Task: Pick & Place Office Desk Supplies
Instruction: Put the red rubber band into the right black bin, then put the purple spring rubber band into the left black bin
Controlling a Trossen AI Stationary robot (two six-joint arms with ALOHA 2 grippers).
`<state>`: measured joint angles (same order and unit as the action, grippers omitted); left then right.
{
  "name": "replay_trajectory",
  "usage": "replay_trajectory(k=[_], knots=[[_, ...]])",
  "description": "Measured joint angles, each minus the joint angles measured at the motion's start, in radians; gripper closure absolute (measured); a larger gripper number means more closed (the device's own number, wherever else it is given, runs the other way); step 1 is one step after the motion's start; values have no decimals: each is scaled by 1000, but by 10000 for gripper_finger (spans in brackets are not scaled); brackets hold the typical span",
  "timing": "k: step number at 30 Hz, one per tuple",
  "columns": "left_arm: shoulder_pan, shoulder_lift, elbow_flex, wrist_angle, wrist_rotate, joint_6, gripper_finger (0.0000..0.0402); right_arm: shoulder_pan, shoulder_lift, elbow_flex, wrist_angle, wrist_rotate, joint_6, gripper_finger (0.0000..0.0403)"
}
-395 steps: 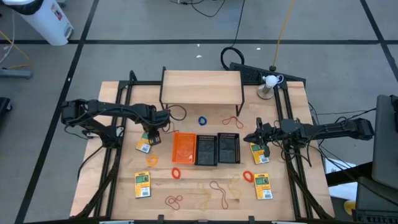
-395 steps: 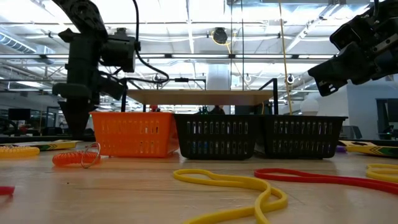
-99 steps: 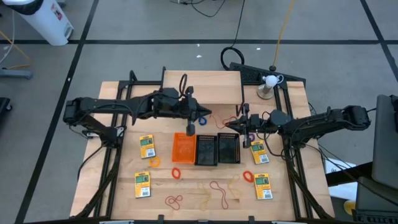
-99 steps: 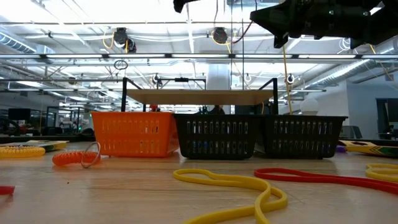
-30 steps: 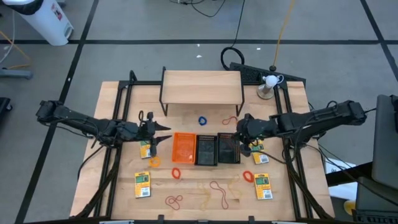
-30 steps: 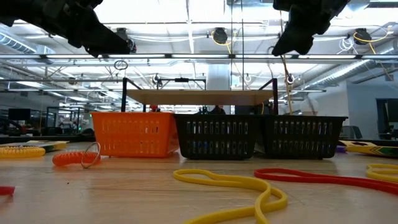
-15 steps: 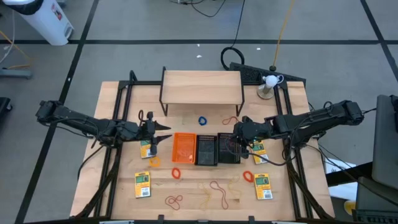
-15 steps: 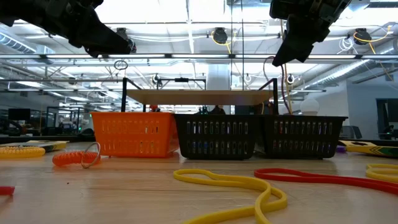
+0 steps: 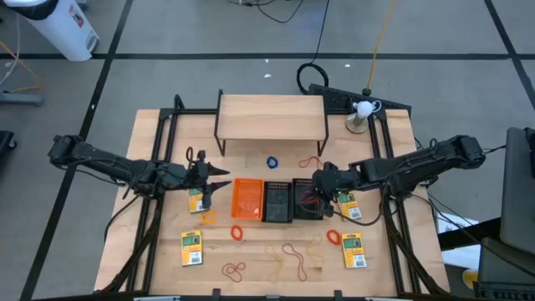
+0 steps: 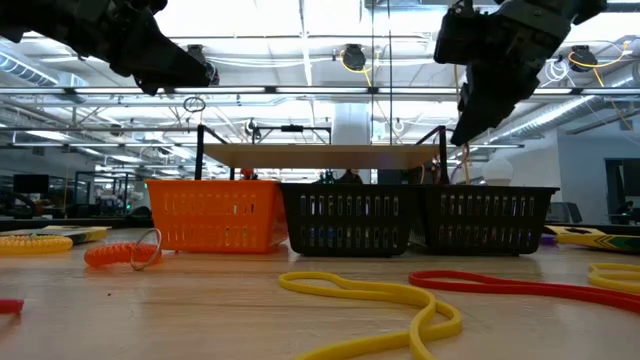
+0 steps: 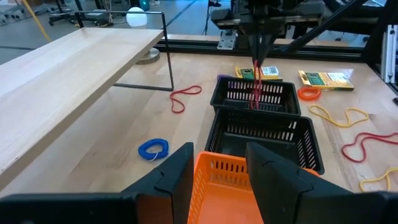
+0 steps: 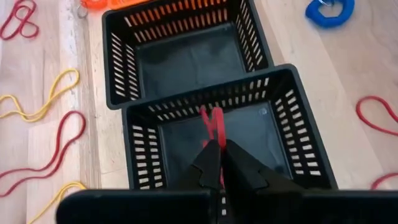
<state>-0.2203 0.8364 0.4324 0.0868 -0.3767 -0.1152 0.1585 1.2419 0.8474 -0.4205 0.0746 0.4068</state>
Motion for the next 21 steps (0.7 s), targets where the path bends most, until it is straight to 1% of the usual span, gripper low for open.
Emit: replay_trajectory(k=[3, 6, 10, 17, 21], knots=[[0, 0, 0, -1, 1, -3, 252, 0, 2, -12, 34, -2, -25, 394], [0, 0, 0, -1, 1, -4, 252, 0, 2, -29, 73, -19, -49, 368], [0, 0, 0, -2, 1, -4, 252, 0, 2, -56, 118, -28, -59, 312], [0, 0, 0, -2, 1, -7, 252, 0, 2, -65, 142, -23, -91, 204], [0, 0, 0, -3, 1, -7, 252, 0, 2, -65, 194, -25, -129, 162]])
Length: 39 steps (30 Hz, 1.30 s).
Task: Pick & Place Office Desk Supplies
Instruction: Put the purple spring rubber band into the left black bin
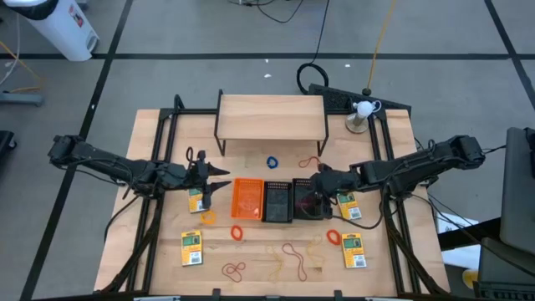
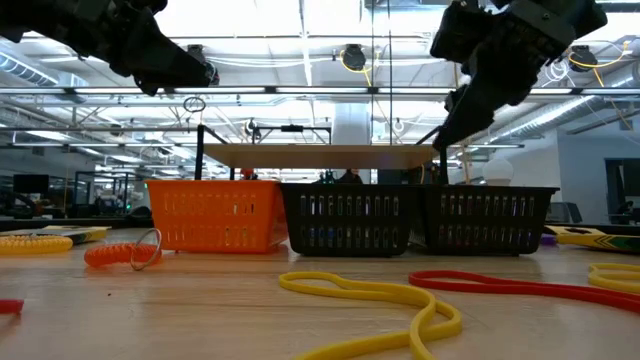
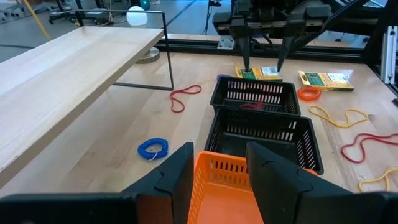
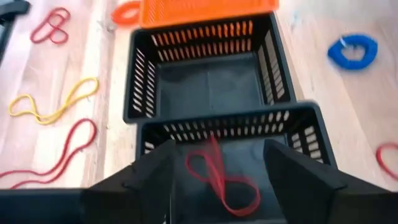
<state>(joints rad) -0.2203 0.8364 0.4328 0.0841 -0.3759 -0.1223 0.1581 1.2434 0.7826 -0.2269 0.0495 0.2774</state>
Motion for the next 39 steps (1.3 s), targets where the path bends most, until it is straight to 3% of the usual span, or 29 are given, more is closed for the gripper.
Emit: replay_trajectory(k=[7, 16, 19, 26, 39], knots=[[0, 0, 0, -1, 0, 0, 252, 0, -3, 0, 4, 24, -16, 139], [0, 0, 0, -5, 0, 3, 252, 0, -95, 0, -173, 327, -40, 166], [0, 0, 0, -5, 0, 4, 252, 0, -139, 0, -253, 368, 12, 175], [0, 0, 0, -7, 0, 2, 252, 1, -175, -4, -409, 333, 172, 192], [0, 0, 0, -10, 0, -30, 252, 1, -168, -189, -387, 255, 313, 195]])
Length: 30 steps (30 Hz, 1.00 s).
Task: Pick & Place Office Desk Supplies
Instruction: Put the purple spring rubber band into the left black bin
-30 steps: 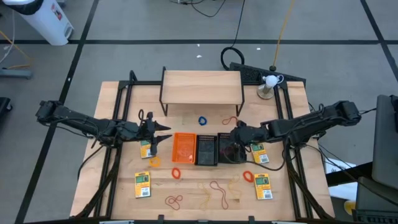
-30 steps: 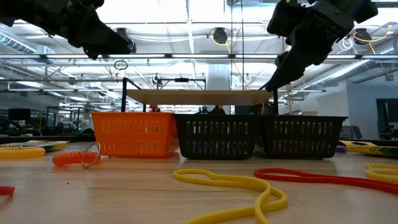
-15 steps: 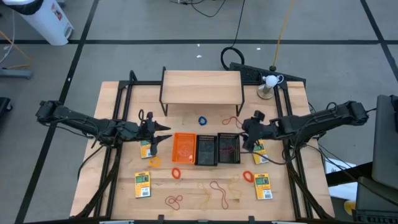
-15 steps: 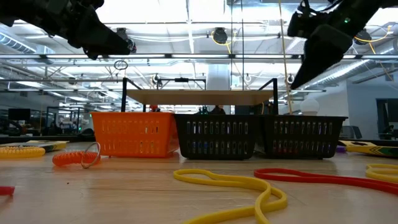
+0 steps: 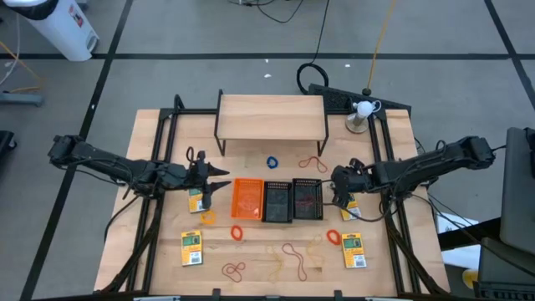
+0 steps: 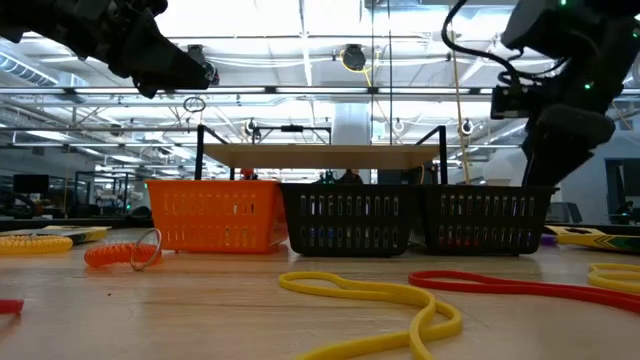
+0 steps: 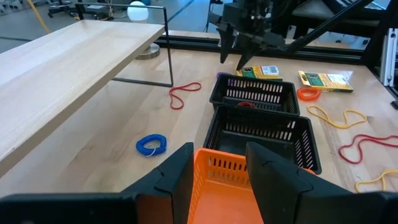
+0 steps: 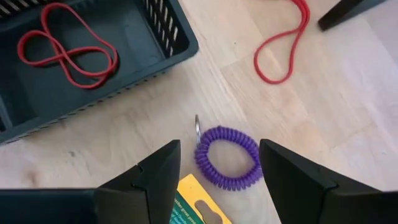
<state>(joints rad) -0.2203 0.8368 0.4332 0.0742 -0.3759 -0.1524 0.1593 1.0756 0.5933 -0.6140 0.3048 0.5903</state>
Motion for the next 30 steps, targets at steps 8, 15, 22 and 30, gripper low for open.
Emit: replay_trajectory(k=[8, 15, 22, 30], knots=[[0, 0, 0, 6, -16, 18, 252, 0, 0, -30, 102, -23, -16, 195], [0, 0, 0, 6, -18, 22, 252, 0, 0, -65, 136, -23, -28, 195], [0, 0, 0, 6, -18, 19, 252, 0, 0, -121, 198, -23, -36, 195], [0, 0, 0, 6, -18, 15, 252, 0, 0, -198, 329, -28, -53, 195]])
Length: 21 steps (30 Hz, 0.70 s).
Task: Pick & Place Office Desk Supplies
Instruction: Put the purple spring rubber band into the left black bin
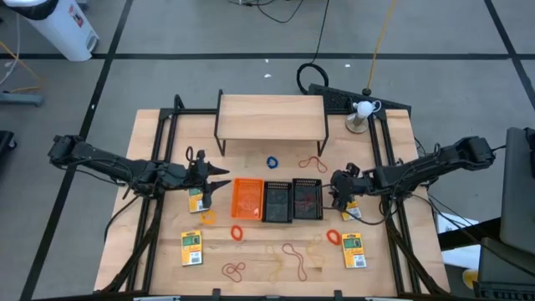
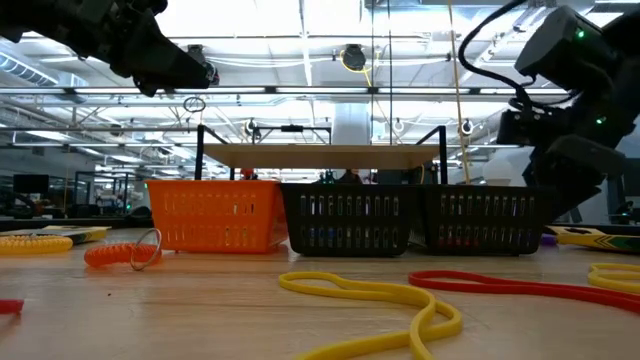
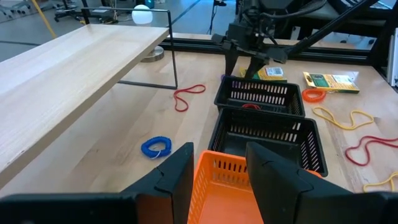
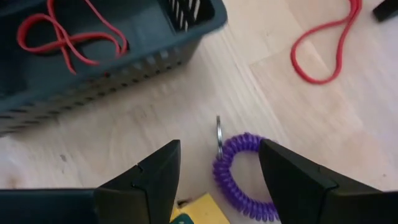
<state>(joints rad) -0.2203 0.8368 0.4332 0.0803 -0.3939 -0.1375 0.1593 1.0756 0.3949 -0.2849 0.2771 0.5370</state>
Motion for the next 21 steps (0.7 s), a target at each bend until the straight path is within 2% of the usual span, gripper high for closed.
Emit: replay_trajectory(k=[5, 9, 13, 19, 21], knots=[[0, 0, 0, 0, 0, 0, 252, 0, 0, -27, 45, 2, 17, 201], [0, 0, 0, 0, 0, 0, 252, 0, 0, -28, 47, 5, 18, 228], [0, 0, 0, 0, 0, 0, 252, 0, 0, -28, 49, 5, 19, 275], [0, 0, 0, 0, 0, 0, 252, 0, 0, -28, 50, 7, 9, 375], [0, 0, 0, 0, 0, 0, 252, 0, 0, -28, 55, 13, -6, 394]])
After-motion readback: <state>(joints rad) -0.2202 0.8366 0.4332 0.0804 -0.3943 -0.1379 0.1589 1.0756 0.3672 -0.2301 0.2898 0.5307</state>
